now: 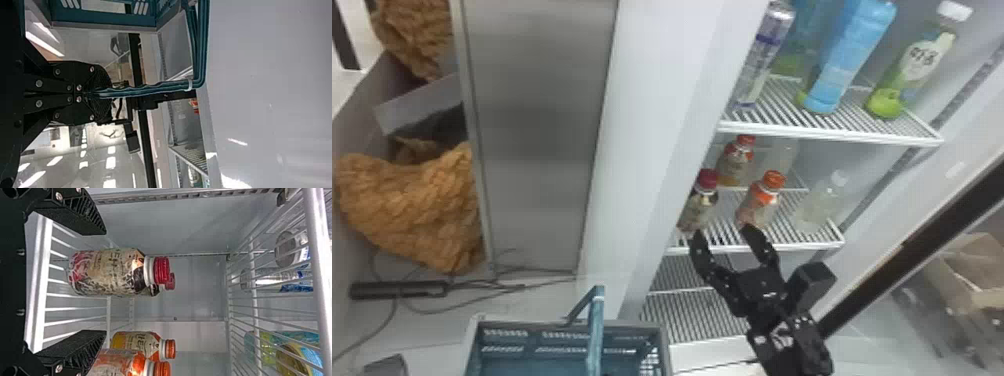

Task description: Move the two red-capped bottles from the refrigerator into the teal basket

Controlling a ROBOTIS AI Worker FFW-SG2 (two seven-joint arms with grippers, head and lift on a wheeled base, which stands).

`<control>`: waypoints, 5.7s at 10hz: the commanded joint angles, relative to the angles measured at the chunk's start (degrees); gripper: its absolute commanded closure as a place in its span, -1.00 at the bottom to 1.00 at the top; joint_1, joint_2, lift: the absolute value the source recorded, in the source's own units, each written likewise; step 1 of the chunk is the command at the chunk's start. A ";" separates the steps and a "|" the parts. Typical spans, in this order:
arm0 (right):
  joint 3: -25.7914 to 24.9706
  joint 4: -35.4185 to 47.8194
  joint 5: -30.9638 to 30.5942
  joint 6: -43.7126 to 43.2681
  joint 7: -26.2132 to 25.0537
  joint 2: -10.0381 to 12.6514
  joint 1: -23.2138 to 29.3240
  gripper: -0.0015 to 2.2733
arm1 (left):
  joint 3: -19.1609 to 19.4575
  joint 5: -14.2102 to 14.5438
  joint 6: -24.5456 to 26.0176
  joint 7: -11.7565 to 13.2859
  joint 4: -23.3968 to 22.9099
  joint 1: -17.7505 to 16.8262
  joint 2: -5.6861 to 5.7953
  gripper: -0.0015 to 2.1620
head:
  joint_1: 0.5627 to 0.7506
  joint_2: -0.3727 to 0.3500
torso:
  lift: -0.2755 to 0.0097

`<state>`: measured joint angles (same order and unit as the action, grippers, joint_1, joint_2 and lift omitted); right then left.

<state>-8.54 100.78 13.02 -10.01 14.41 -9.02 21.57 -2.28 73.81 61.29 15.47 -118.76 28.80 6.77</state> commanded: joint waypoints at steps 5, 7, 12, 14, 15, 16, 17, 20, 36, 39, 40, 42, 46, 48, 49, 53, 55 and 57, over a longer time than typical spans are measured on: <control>0.89 -5.36 -0.34 -0.82 0.00 -0.21 -5.26 -0.90 | -0.23 -0.11 0.02 0.00 0.00 -0.25 0.09 0.07 | 0.41 -0.94 | -0.64; 1.91 -6.63 -0.34 -0.82 0.00 -0.56 -6.66 -0.90 | -0.34 -0.11 0.02 0.00 0.00 -0.25 0.09 0.07 | 0.41 -0.94 | -0.64; 4.54 -10.99 -0.68 -0.82 -0.17 -1.53 -11.58 -0.90 | -0.57 0.00 0.02 0.00 0.14 -0.54 0.18 0.07 | 0.41 -0.94 | -0.64; 4.88 -11.13 -0.91 -0.82 -0.97 -1.53 -12.15 -0.90 | -0.57 0.00 0.02 0.00 0.28 -0.68 0.18 0.07 | 0.41 -0.94 | -0.64; 4.88 -11.13 -0.91 -0.82 -1.05 -1.53 -12.15 -0.87 | -0.46 0.11 0.02 0.00 0.28 -0.54 0.27 0.07 | 0.41 -0.94 | -0.64; 4.88 -11.13 -0.79 -0.82 -1.05 -1.53 -12.01 -0.70 | -0.46 0.11 0.02 0.00 0.28 -0.54 0.27 0.07 | 0.41 -0.94 | -0.64; 4.88 -10.99 -0.22 -0.82 -1.05 -1.53 -11.58 -0.42 | -0.46 0.23 -0.12 0.09 0.28 -0.54 0.27 0.07 | 0.41 -0.94 | -0.64; 3.63 -6.77 0.24 -0.82 -2.02 -1.27 -8.49 -0.38 | -0.34 0.34 -0.12 0.09 0.28 -0.25 0.27 0.07 | 0.41 -0.94 | -0.64; -6.66 38.09 1.49 30.96 7.74 -1.53 23.15 -0.37 | -0.57 0.23 -0.12 0.18 0.28 -0.11 0.62 0.07 | 0.41 -0.94 | -0.64; -2.43 40.34 5.72 37.01 9.41 -3.02 23.43 -0.37 | -0.57 0.00 0.02 0.18 0.28 -0.11 0.62 0.07 | 0.41 -0.94 | -0.64; -1.74 41.46 5.95 39.12 9.84 -3.64 23.57 -0.37 | -0.34 -0.11 0.02 0.18 0.28 0.03 0.62 0.07 | 0.41 -0.94 | -0.64; -1.74 43.71 7.09 45.31 11.69 -5.48 23.01 -0.37 | 0.00 -0.11 0.02 0.18 0.28 0.31 0.53 0.07 | 0.41 -0.94 | -0.64; 0.20 41.18 7.89 62.88 15.91 -9.88 16.54 -0.37 | 0.23 -0.11 0.02 0.18 0.28 0.45 0.35 0.07 | 0.41 -0.94 | -0.64; 0.20 38.23 9.26 68.51 15.91 -9.53 15.13 -0.37 | 0.46 -0.11 -0.26 0.18 0.28 0.45 0.09 0.07 | 0.41 -0.94 | -0.64; 0.89 36.40 9.83 68.37 15.91 -9.18 14.15 -0.37 | 0.34 -0.11 -0.26 0.18 0.28 0.45 0.09 0.07 | 0.41 -0.94 | -0.64; 2.03 30.78 11.20 62.18 16.70 -8.38 12.04 -0.74 | 0.57 0.00 -0.54 0.18 0.28 0.45 -0.09 0.07 | 0.41 -0.94 | -0.64; 1.91 30.78 10.86 60.07 17.14 -8.38 11.90 -0.79 | 0.57 0.00 -0.54 0.18 0.28 0.45 0.00 0.07 | 0.41 -0.94 | -0.64; 1.23 30.21 8.69 50.09 18.11 -8.12 11.90 -0.78 | 0.23 0.00 -0.54 0.18 0.28 0.31 0.00 0.07 | 0.41 -0.94 | -0.64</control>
<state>-6.98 131.11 22.51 43.50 32.50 -17.27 33.47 -1.93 73.81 60.74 15.64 -118.47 29.16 6.77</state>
